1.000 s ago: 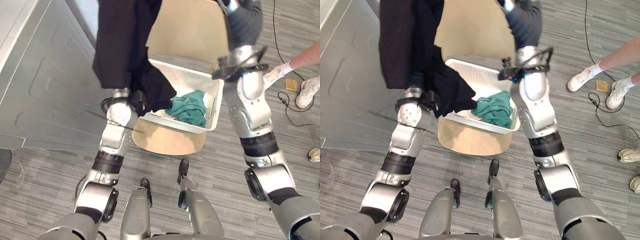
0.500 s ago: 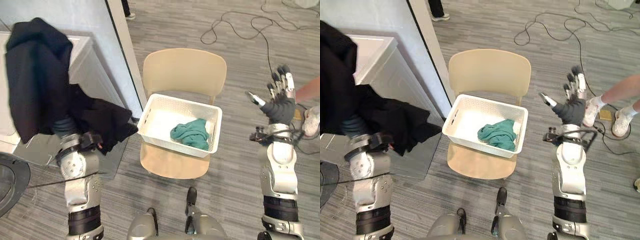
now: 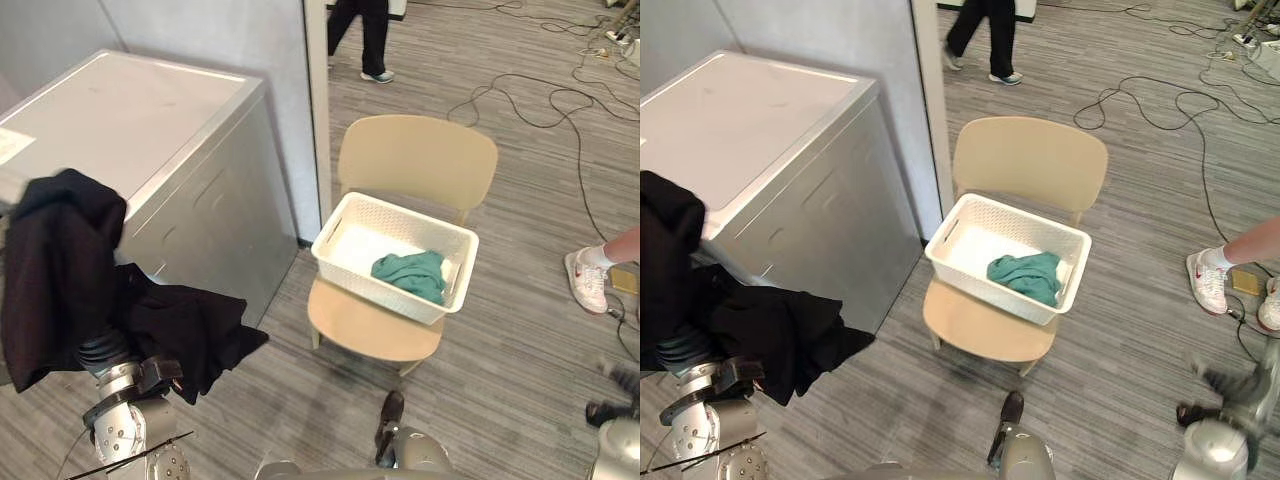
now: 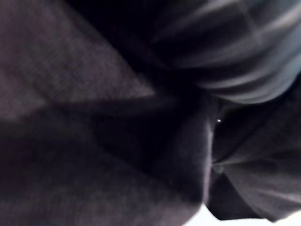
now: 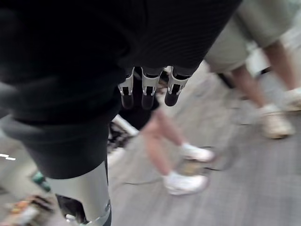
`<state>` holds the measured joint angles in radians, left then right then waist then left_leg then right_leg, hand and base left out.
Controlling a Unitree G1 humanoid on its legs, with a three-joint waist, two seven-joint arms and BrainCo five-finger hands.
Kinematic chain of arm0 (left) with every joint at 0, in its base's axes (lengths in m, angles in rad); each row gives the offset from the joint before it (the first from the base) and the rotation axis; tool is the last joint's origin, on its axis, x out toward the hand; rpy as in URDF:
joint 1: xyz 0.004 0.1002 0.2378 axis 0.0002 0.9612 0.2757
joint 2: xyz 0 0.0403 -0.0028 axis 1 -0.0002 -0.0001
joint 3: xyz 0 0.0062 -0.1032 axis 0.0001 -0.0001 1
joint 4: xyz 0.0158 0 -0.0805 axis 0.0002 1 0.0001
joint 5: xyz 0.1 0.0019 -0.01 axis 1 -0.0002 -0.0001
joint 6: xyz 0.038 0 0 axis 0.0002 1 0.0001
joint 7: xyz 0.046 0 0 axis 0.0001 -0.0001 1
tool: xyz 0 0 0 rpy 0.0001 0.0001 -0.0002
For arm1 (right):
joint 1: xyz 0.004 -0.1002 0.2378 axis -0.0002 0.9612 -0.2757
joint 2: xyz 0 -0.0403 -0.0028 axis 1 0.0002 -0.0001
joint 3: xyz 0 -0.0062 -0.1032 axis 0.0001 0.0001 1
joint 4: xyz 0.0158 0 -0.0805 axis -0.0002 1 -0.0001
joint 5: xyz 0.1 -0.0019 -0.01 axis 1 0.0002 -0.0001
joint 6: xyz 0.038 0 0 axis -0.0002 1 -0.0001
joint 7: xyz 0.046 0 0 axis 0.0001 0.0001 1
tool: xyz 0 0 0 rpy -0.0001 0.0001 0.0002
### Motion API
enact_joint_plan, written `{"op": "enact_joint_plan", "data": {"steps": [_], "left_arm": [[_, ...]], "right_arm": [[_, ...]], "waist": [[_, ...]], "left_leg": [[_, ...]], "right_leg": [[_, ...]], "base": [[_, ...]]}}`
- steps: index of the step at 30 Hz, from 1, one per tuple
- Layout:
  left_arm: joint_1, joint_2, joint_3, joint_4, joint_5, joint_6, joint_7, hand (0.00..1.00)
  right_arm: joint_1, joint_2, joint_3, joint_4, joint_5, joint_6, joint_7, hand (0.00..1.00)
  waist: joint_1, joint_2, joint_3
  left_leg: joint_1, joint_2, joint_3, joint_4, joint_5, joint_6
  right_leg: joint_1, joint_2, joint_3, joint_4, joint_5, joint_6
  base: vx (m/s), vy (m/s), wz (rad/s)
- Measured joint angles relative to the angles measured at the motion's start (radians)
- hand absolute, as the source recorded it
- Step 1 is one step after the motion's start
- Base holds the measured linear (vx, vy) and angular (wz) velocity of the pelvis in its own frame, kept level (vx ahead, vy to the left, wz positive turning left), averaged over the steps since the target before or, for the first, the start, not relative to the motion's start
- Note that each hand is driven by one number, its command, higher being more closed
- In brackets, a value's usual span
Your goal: Pick up the laundry basket with both hands and put the clothes into the washing machine.
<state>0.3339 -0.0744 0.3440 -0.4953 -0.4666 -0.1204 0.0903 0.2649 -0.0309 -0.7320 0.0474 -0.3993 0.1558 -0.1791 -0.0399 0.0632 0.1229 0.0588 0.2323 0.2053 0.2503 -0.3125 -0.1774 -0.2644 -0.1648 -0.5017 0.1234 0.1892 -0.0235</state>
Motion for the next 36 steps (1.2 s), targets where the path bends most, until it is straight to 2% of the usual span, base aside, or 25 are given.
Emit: {"op": "enact_joint_plan", "data": {"steps": [1,3,4,6,7,9,11,12,13,14,16,18,19,20,21,24,25,27,29,30,32,33,34,35,36], "left_arm": [[0.020,-0.001,-0.027,0.012,-0.026,0.016,-0.003,1.00],[0.062,-0.005,-0.039,0.014,-0.038,0.026,-0.005,1.00],[0.080,-0.018,-0.051,0.015,-0.042,0.027,-0.005,1.00],[0.080,-0.020,-0.064,0.021,-0.043,0.026,-0.004,1.00],[0.080,-0.020,-0.067,0.021,-0.042,0.025,-0.004,1.00],[0.068,-0.016,-0.098,0.039,-0.043,0.024,-0.003,1.00],[0.052,-0.011,-0.139,0.079,-0.045,0.028,-0.001,1.00],[0.048,-0.009,-0.177,0.115,-0.047,0.038,-0.001,1.00],[0.048,-0.009,-0.188,0.120,-0.050,0.041,-0.001,1.00],[0.040,-0.008,-0.194,0.118,-0.051,0.038,0.000,1.00],[0.037,-0.006,-0.229,0.124,-0.073,0.036,0.002,1.00],[0.047,-0.007,-0.228,0.122,-0.087,0.035,0.008,1.00],[0.045,-0.007,-0.230,0.122,-0.111,0.035,0.010,1.00],[0.039,-0.006,-0.232,0.123,-0.122,0.034,0.014,1.00],[0.039,-0.006,-0.233,0.121,-0.143,0.033,0.018,1.00],[0.040,0.001,-0.248,0.123,-0.162,0.035,0.023,1.00],[0.040,0.001,-0.252,0.124,-0.167,0.035,0.025,1.00],[0.035,0.001,-0.264,0.138,-0.185,0.035,0.024,1.00],[0.029,-0.002,-0.266,0.158,-0.191,0.034,0.025,1.00],[0.005,0.005,-0.265,0.203,-0.191,0.034,0.026,1.00],[-0.021,0.010,-0.259,0.277,-0.195,0.038,0.046,1.00],[-0.021,0.010,-0.271,0.303,-0.194,0.043,0.047,1.00],[-0.021,0.011,-0.276,0.313,-0.194,0.049,0.046,1.00],[-0.019,0.011,-0.286,0.326,-0.191,0.058,0.047,1.00],[-0.017,0.014,-0.303,0.327,-0.190,0.067,0.045,1.00]], "right_arm": [[0.049,0.076,0.058,0.038,-0.004,0.028,0.032,0.00],[0.099,0.106,0.134,0.059,-0.003,0.029,0.051,0.00],[0.115,0.107,0.174,0.084,-0.002,0.029,0.056,0.00],[0.117,0.108,0.202,0.166,0.016,0.026,0.078,0.00],[0.115,0.108,0.202,0.190,0.026,0.022,0.081,0.00],[0.095,0.104,0.221,0.317,0.085,0.005,0.086,0.00],[0.081,0.101,0.251,0.429,0.142,-0.004,0.088,0.00],[0.068,0.098,0.284,0.496,0.173,-0.010,0.091,0.00],[0.058,0.089,0.309,0.521,0.178,-0.014,0.092,0.00],[0.035,0.076,0.354,0.541,0.190,-0.019,0.093,0.00],[0.006,0.004,0.448,0.589,0.205,-0.042,0.096,0.00],[-0.029,-0.022,0.522,0.617,0.204,-0.044,0.093,0.00],[-0.050,-0.019,0.569,0.617,0.203,-0.049,0.094,0.00],[-0.068,-0.011,0.593,0.617,0.202,-0.052,0.095,0.00],[-0.111,-0.005,0.632,0.612,0.196,-0.061,0.096,0.00],[-0.144,0.000,0.682,0.582,0.194,-0.071,0.094,0.00],[-0.143,0.004,0.682,0.577,0.194,-0.070,0.093,0.00],[-0.130,0.006,0.682,0.574,0.192,-0.070,0.091,0.00],[-0.118,0.003,0.681,0.574,0.193,-0.069,0.091,0.00],[-0.121,0.009,0.672,0.608,0.193,-0.065,0.090,0.00],[-0.125,0.039,0.675,0.657,0.194,-0.062,0.096,0.00],[-0.122,0.048,0.667,0.686,0.194,-0.062,0.095,0.00],[-0.123,0.048,0.662,0.698,0.194,-0.061,0.096,0.00],[-0.123,0.046,0.640,0.706,0.194,-0.059,0.095,0.00],[-0.127,0.040,0.627,0.697,0.194,-0.059,0.095,0.00]], "waist": [[0.004,-0.047,0.002],[0.003,-0.059,0.003],[0.008,-0.050,0.004],[0.028,-0.047,0.006],[0.034,-0.052,0.004],[0.060,-0.074,-0.004],[0.063,-0.088,-0.013],[0.089,-0.070,-0.021],[0.110,-0.054,-0.031],[0.128,-0.042,-0.037],[0.141,-0.025,-0.026],[0.159,-0.027,-0.020],[0.157,-0.034,-0.014],[0.158,-0.046,-0.003],[0.166,-0.044,0.019],[0.166,-0.060,0.052],[0.166,-0.065,0.055],[0.158,-0.065,0.058],[0.153,-0.033,0.049],[0.145,-0.040,0.054],[0.143,-0.083,0.049],[0.136,-0.089,0.048],[0.136,-0.092,0.047],[0.135,-0.088,0.049],[0.132,-0.070,0.058]], "left_leg": [[0.010,-0.050,0.012,0.007,0.006,0.017],[0.012,-0.079,0.016,0.049,-0.017,0.056],[0.005,-0.078,0.020,0.071,-0.029,0.085],[0.002,-0.071,0.014,0.083,-0.011,0.093],[-0.001,-0.071,0.005,0.084,-0.006,0.089],[-0.066,-0.080,-0.053,0.118,0.008,0.076],[-0.123,-0.100,-0.116,0.154,0.017,0.063],[-0.145,-0.094,-0.140,0.137,0.039,0.078],[-0.162,-0.092,-0.144,0.126,0.056,0.100],[-0.199,-0.099,-0.146,0.126,0.087,0.108],[-0.270,-0.104,-0.185,0.130,0.130,0.097],[-0.307,-0.108,-0.200,0.113,0.179,0.083],[-0.338,-0.107,-0.171,0.092,0.240,0.072],[-0.336,-0.098,-0.115,0.061,0.277,0.110],[-0.358,-0.047,0.013,0.114,0.241,0.161],[-0.395,0.007,0.039,0.304,0.181,0.239],[-0.399,0.018,0.036,0.345,0.174,0.244],[-0.393,0.085,0.030,0.411,0.154,0.227],[-0.374,0.135,0.055,0.344,0.140,0.213],[-0.370,0.090,0.057,0.320,0.099,0.103],[-0.400,-0.011,0.036,0.314,0.080,0.124],[-0.418,-0.068,0.014,0.345,0.049,0.163],[-0.418,-0.098,0.009,0.360,0.032,0.181],[-0.398,-0.147,0.005,0.376,0.010,0.202],[-0.349,-0.175,-0.005,0.377,-0.017,0.227]], "right_leg": [[0.002,-0.068,0.015,0.038,0.007,0.009],[0.017,-0.104,0.031,0.051,-0.001,0.030],[0.008,-0.120,0.048,0.089,-0.042,0.046],[-0.056,-0.150,0.131,0.516,-0.204,0.052],[-0.052,-0.147,0.155,0.602,-0.252,0.059],[-0.018,-0.087,0.293,0.719,-0.391,0.123],[0.009,-0.047,0.373,0.668,-0.457,0.181],[0.055,-0.008,0.398,0.557,-0.484,0.200],[0.078,0.010,0.404,0.488,-0.499,0.184],[0.091,0.024,0.436,0.421,-0.525,0.138],[0.066,0.016,0.376,0.412,-0.517,0.116],[0.066,-0.001,0.303,0.411,-0.512,0.108],[0.077,-0.026,0.236,0.398,-0.503,0.093],[0.088,-0.045,0.184,0.382,-0.488,0.077],[0.112,-0.048,0.112,0.363,-0.468,0.063],[0.173,-0.112,-0.013,0.381,-0.461,0.071],[0.186,-0.131,-0.032,0.379,-0.456,0.081],[0.248,-0.190,-0.101,0.332,-0.421,0.147],[0.272,-0.208,-0.137,0.323,-0.416,0.200],[0.280,-0.245,-0.142,0.324,-0.419,0.236],[0.302,-0.271,-0.124,0.245,-0.418,0.237],[0.333,-0.289,-0.125,0.215,-0.364,0.196],[0.348,-0.312,-0.129,0.225,-0.334,0.194],[0.344,-0.376,-0.111,0.312,-0.281,0.152],[0.304,-0.422,-0.052,0.458,-0.217,0.002]], "base": [[-0.32,0.248,0.16],[-0.31,0.147,0.04],[-0.33,0.128,-0.02],[-0.23,0.048,0.11],[-0.13,-0.075,0.26],[-0.12,-0.172,0.54],[-0.09,-0.191,0.94],[-0.09,-0.163,0.72],[-0.07,-0.112,0.36],[-0.16,-0.143,0.72],[-0.19,-0.128,0.96],[-0.16,-0.052,1.06],[-0.16,-0.011,1.51],[-0.16,0.022,1.81],[-0.07,0.030,1.44],[-0.06,0.110,1.34],[-0.06,0.212,1.11],[-0.02,0.388,1.07],[0.03,0.566,1.03],[0.07,0.546,1.01],[0.15,0.438,1.11],[0.23,0.394,1.07],[0.30,0.427,0.90],[0.35,0.452,0.68],[0.43,0.505,0.56]]}}
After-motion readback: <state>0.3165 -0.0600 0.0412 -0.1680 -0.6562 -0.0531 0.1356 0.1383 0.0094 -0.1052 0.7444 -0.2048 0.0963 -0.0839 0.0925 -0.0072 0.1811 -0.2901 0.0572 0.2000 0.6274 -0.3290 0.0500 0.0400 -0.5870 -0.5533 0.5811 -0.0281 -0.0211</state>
